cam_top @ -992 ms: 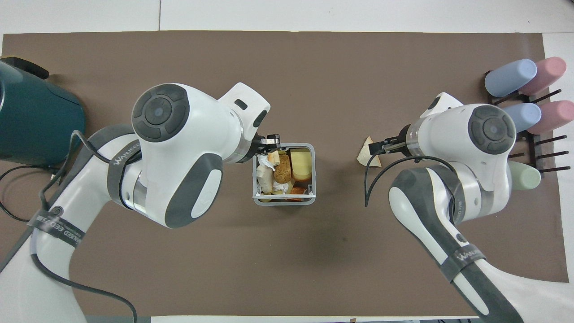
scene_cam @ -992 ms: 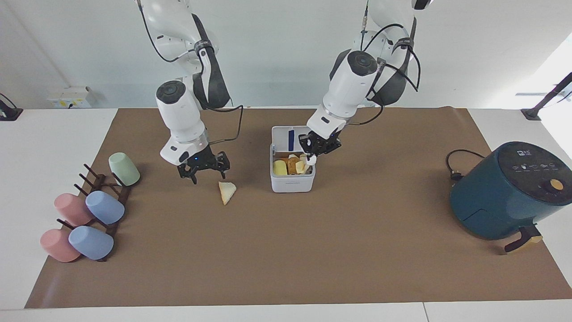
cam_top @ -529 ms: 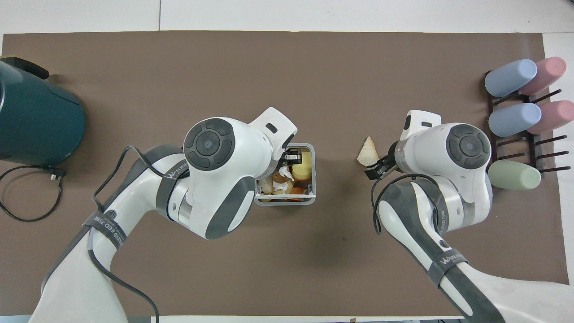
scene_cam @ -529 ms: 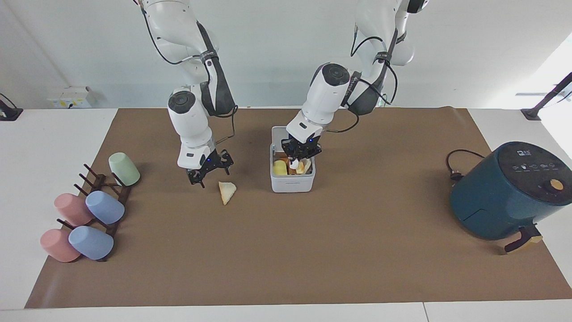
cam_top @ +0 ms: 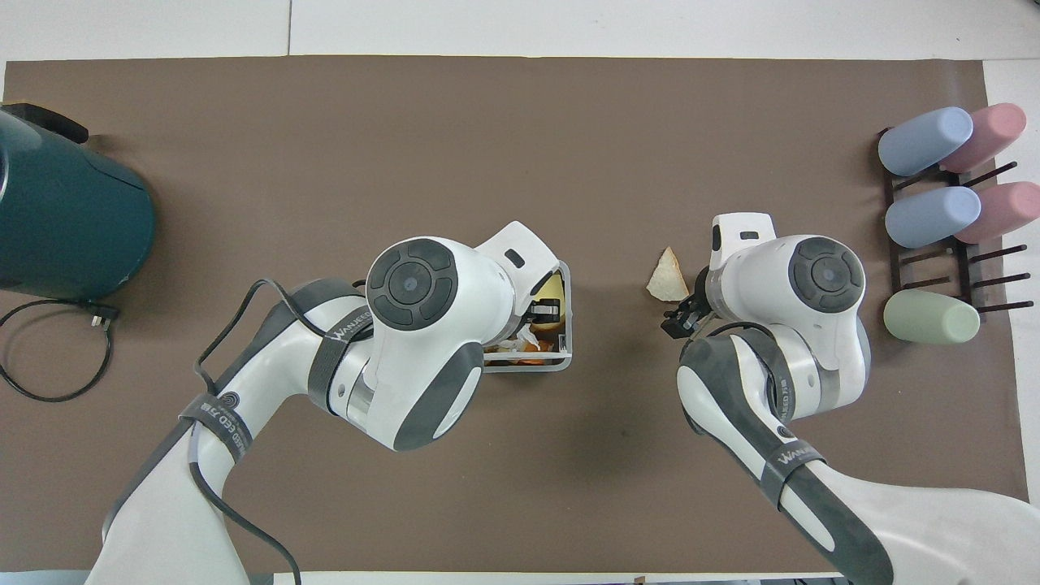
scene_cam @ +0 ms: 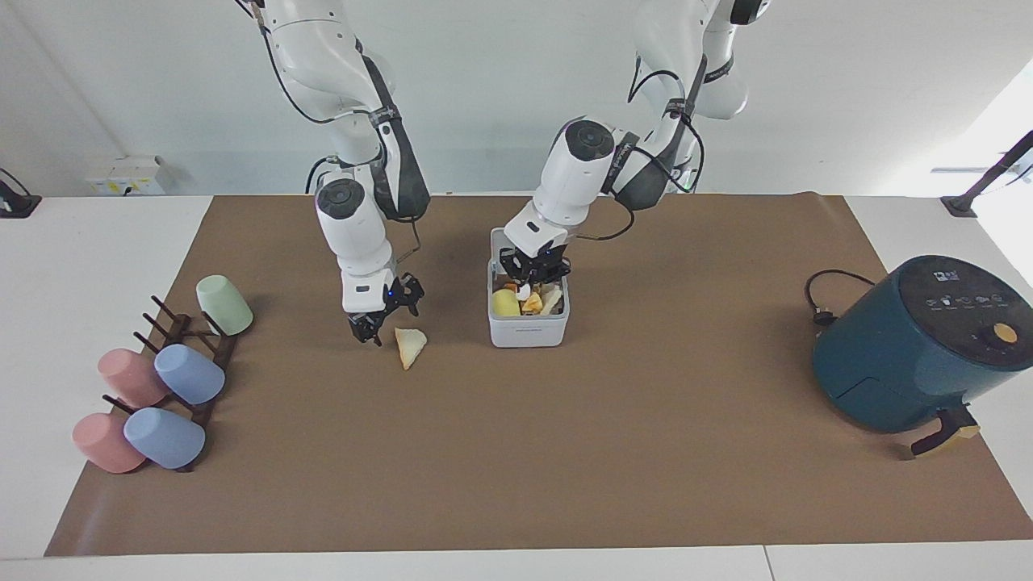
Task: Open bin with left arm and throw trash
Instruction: 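Grasp the beige paper cone with the right gripper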
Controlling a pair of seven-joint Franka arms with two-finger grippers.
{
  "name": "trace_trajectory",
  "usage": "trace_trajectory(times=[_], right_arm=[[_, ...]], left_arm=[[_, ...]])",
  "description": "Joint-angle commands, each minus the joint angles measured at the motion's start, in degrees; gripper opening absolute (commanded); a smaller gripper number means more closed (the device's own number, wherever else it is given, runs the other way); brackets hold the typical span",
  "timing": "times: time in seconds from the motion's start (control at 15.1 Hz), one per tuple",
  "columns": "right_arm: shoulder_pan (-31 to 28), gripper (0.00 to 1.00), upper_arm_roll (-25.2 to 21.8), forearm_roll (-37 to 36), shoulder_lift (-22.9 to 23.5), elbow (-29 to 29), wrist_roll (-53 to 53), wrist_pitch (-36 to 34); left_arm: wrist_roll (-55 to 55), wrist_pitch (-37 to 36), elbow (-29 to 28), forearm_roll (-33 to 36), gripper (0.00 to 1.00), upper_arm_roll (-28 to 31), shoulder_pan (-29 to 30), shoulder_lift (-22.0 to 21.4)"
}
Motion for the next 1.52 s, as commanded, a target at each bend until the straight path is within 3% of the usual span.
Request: trace_trajectory(times=[0.0,0.07,0.2,0.26,0.33,0.46,0.53,0.86,1.06,1.46], right_arm=[[-0.48,1.0,0.32,0.04,0.59,-0.92,-2.29,1.98],[-0.3,1.0,0.32,0.04,0.94,-0.92,-2.81,2.85],[-0.21,1.0,0.41,0.22,2.17,-0.84,-3.52,4.34],[-0.12,0.94,0.41,0.22,2.43,-0.84,-3.61,5.13],[-0.12,0.75,0.41,0.22,2.52,-0.84,-3.61,5.23],[-0.04,0.21,0.41,0.31,2.52,-0.66,-3.61,5.32],[-0.04,0.0,0.41,0.31,2.61,-0.66,-3.44,5.32],[0.05,0.0,0.41,0.75,1.91,-0.49,-1.78,4.27],[0.14,0.0,0.49,0.75,-0.81,-0.4,2.88,0.94],[0.58,0.0,0.5,0.75,-8.28,3.19,15.44,-11.88]], left_arm=[[1.36,0.85,-1.88,-0.96,0.11,1.04,-1.1,-1.04],[1.27,0.41,-1.71,-0.96,0.34,1.04,-1.01,-1.04],[0.92,0.06,-1.36,-0.96,0.93,1.04,-0.83,-0.95],[0.83,-0.2,-1.27,-0.96,1.0,1.04,-0.66,-1.03],[0.92,-1.08,-1.01,-0.96,1.0,1.04,-0.57,-1.21],[1.01,-2.66,-0.22,-0.96,1.0,1.3,-0.39,-1.39],[1.01,-3.1,0.14,-0.96,1.0,1.39,-0.31,-1.47],[1.01,-6.79,2.51,-0.96,1.0,1.47,0.84,-2.0],[0.83,-7.76,3.73,-1.23,1.0,1.74,1.45,-2.7],[1.09,-19.71,14.11,-0.53,1.0,1.65,11.72,-3.14]])
